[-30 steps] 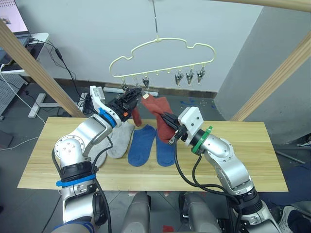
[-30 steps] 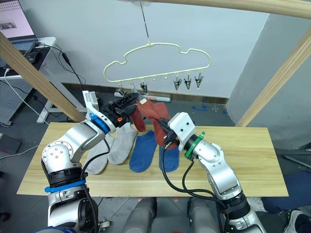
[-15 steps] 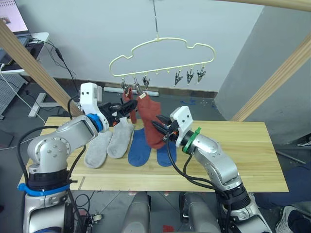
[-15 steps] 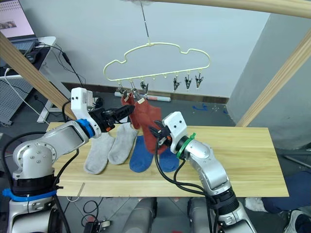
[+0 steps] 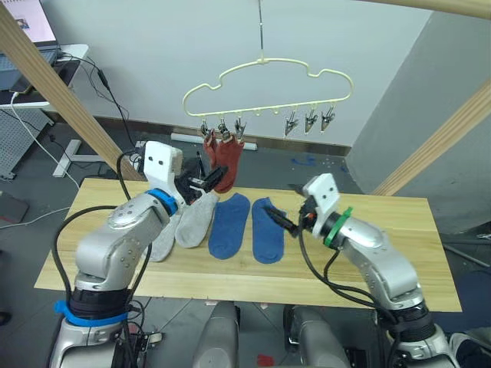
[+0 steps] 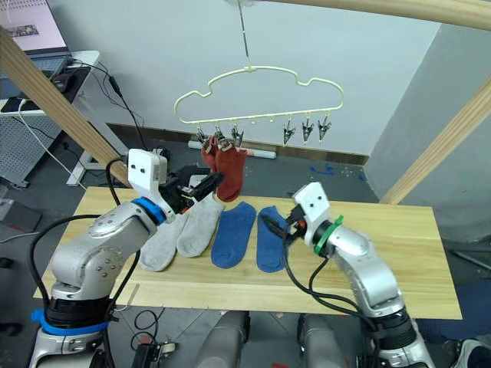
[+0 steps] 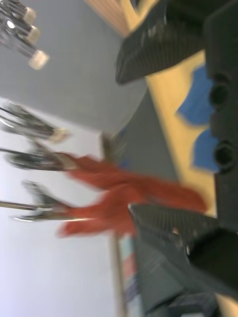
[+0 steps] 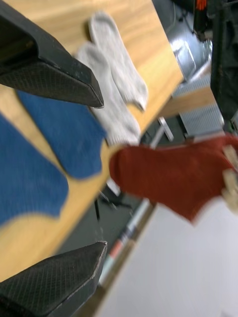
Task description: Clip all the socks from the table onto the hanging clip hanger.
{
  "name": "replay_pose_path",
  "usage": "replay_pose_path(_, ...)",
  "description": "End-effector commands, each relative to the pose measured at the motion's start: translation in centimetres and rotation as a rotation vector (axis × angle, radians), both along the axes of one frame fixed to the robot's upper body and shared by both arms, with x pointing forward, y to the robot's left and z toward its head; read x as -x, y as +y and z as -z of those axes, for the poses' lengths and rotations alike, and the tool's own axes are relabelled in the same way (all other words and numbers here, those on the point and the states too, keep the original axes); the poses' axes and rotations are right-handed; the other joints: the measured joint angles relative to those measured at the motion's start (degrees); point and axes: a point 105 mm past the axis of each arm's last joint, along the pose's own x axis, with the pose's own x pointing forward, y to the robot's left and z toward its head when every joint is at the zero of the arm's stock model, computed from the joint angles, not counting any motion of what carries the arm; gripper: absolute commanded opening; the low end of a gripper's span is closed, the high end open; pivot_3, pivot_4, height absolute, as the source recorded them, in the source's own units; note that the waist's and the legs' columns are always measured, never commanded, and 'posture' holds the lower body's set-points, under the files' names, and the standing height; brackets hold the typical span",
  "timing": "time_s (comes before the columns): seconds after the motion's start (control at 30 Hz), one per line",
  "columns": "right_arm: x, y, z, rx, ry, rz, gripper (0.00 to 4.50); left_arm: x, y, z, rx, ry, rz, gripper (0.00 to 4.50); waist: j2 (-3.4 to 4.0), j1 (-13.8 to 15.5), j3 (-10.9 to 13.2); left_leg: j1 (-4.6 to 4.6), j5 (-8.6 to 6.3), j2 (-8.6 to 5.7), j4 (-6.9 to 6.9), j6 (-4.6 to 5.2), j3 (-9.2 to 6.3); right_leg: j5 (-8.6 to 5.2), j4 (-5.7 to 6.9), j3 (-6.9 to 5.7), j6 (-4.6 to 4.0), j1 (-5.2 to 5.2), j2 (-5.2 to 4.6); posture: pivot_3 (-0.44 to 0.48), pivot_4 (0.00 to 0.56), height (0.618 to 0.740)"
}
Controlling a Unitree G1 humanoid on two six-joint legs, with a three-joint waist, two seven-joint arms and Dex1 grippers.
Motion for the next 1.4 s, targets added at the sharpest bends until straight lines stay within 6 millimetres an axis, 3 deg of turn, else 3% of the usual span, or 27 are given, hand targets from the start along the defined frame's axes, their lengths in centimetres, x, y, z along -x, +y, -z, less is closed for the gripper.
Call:
replay_pose_path(0.03, 0.8, -0.6, -4.0, -0.047, -0.123, -0.029, 4.5, 0.5, -2.3, -1.8, -0.027, -0.142, 0.047, 2.64, 0.01, 0.1, 0.0, 0.0, 0.0, -0.01, 0.0, 0.01, 0.02, 0.0, 0.0, -0.01, 0.0, 0.0, 0.0, 0.198, 0.283, 0.74)
replay_pose_path(0.27, 2.4, 0.1, -7.7, -0.099, -0.173, -0.182, 4.5, -1.3, -4.3, -2.0, 0.026, -0.191, 0.014, 2.64, 0.01, -0.1, 0.0, -0.03, -0.03, -0.02, 0.11, 0.07, 0.03, 0.02, 0.04, -0.14, 0.02, 0.02, 0.16, 0.178, 0.276, 0.74)
replay_pose_path(0.47, 3.1, 1.0, -9.4, -0.14, -0.174, -0.245, 4.5, -2.9, -4.8, -1.7, 0.066, -0.185, -0.041, 2.64, 0.01, -0.2, 0.0, -0.05, -0.05, -0.04, 0.22, 0.11, 0.04, 0.16, 0.07, -0.14, -0.21, 0.02, 0.28, 0.16, 0.274, 0.74)
replay_pose_path(1.1, 3.3, 0.9, -10.0, -0.133, -0.157, -0.256, 4.5, -5.0, -6.0, -3.5, 0.075, -0.265, -0.055, 2.64, -0.01, -1.6, 0.0, -0.08, -0.05, -0.06, 0.32, 0.13, 0.02, 0.22, 0.13, -0.19, -0.25, 0.04, 0.3, 0.131, 0.268, 0.74)
replay_pose_path(1.4, 3.1, 0.6, -10.1, -0.138, -0.149, -0.24, 4.5, -5.5, -6.1, -3.0, 0.06, -0.246, -0.06, 2.64, -0.01, -1.9, 0.0, -0.07, -0.05, -0.06, 0.36, 0.13, 0.01, 0.22, 0.19, -0.19, -0.25, 0.05, 0.3, 0.127, 0.27, 0.74)
